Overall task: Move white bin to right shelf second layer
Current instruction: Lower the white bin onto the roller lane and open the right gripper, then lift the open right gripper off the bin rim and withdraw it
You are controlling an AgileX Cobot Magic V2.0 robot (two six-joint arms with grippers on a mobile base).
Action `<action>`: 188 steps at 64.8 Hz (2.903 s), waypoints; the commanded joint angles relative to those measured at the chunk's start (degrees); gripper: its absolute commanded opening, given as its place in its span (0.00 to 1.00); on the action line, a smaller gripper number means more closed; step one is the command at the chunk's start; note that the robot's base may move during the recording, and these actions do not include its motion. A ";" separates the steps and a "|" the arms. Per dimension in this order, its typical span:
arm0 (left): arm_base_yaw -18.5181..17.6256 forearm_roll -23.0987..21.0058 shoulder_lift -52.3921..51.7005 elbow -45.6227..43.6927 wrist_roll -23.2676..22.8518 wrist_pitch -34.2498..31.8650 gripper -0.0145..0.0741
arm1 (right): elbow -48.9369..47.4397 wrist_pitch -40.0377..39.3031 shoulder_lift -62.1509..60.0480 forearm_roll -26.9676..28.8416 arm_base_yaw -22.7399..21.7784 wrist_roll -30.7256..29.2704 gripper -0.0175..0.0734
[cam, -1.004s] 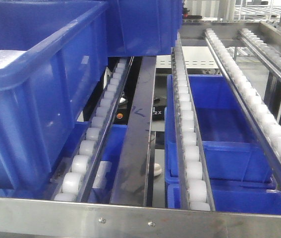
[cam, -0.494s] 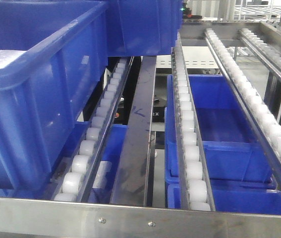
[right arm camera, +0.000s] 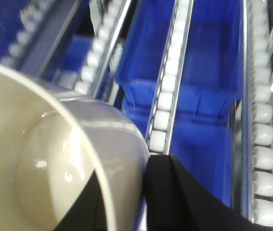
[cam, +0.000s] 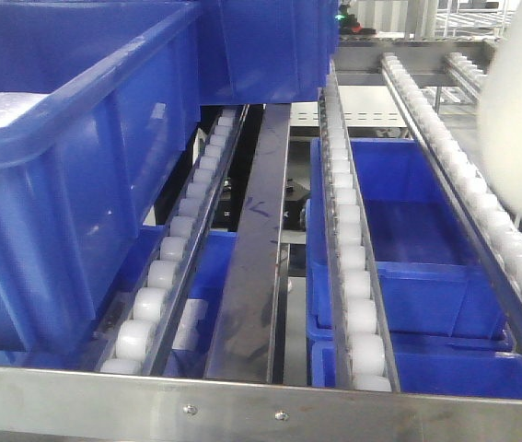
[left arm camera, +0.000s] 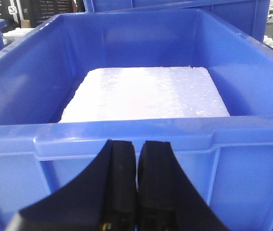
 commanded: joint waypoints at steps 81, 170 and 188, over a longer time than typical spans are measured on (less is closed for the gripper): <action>-0.21 -0.31 -0.80 2.11 -0.20 -4.83 0.26 | -15.58 -10.09 42.62 0.60 -0.23 -0.05 0.25; -0.21 -0.31 -0.80 2.11 -0.20 -4.83 0.26 | -15.58 -12.58 44.70 0.71 -0.23 -0.05 0.76; -0.21 -0.31 -0.80 2.11 -0.20 -4.83 0.26 | -15.58 -13.00 40.09 0.71 -0.29 -0.05 0.76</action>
